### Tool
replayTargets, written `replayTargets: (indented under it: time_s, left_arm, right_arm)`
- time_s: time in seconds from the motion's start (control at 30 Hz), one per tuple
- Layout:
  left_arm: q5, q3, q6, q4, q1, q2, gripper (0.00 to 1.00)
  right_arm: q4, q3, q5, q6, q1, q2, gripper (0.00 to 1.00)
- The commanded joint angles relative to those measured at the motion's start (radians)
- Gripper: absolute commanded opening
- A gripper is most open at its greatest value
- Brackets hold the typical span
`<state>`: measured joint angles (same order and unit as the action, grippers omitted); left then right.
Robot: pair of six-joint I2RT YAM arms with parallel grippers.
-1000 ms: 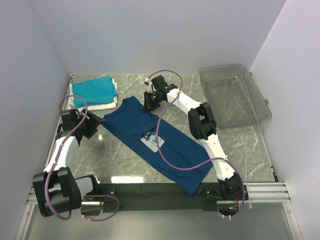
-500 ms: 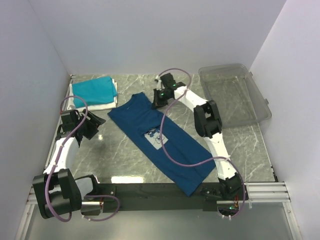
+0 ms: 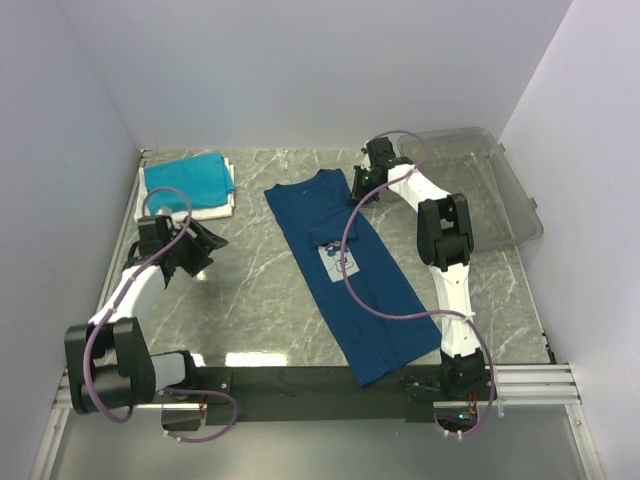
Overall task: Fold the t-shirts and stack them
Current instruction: Fold the tshirt
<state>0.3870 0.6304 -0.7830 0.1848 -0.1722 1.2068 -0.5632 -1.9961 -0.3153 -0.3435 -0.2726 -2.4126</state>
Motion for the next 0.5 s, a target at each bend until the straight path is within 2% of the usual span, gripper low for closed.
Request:
replayTargets:
  time_s: [0.0, 0.07, 0.1, 0.2, 0.23, 0.3, 0.37, 0.4, 0.47]
  left_arm:
    - [0.027, 0.066, -0.008, -0.07, 0.078, 0.056, 0.73]
    - [0.016, 0.087, -0.025, -0.09, 0.14, 0.098, 0.73]
    - [0.004, 0.094, -0.036, -0.1, 0.157, 0.114, 0.73]
    - [-0.028, 0.14, -0.085, -0.142, 0.227, 0.195, 0.73]
    - [-0.036, 0.155, -0.093, -0.159, 0.261, 0.247, 0.73]
    - [-0.051, 0.212, -0.107, -0.172, 0.292, 0.305, 0.72]
    - [-0.068, 0.274, -0.128, -0.177, 0.333, 0.401, 0.71]
    - [-0.077, 0.3, -0.143, -0.177, 0.345, 0.434, 0.7]
    - [-0.111, 0.388, -0.156, -0.163, 0.378, 0.537, 0.68]
  right_arm:
    - [-0.001, -0.055, 0.067, 0.001, -0.011, 0.027, 0.05]
    - [-0.006, -0.076, 0.096, 0.017, -0.011, 0.029, 0.13]
    - [-0.013, -0.088, 0.102, 0.047, -0.01, 0.029, 0.24]
    - [-0.078, -0.171, 0.133, 0.154, -0.01, 0.032, 0.5]
    - [-0.09, -0.182, 0.143, 0.185, -0.011, 0.039, 0.55]
    - [-0.102, -0.172, 0.139, 0.281, -0.01, 0.09, 0.64]
    - [-0.103, -0.106, 0.101, 0.368, -0.01, 0.166, 0.69]
    - [-0.101, -0.075, 0.031, 0.435, -0.01, 0.197, 0.73]
    - [-0.125, 0.014, -0.042, 0.559, -0.014, 0.286, 0.73]
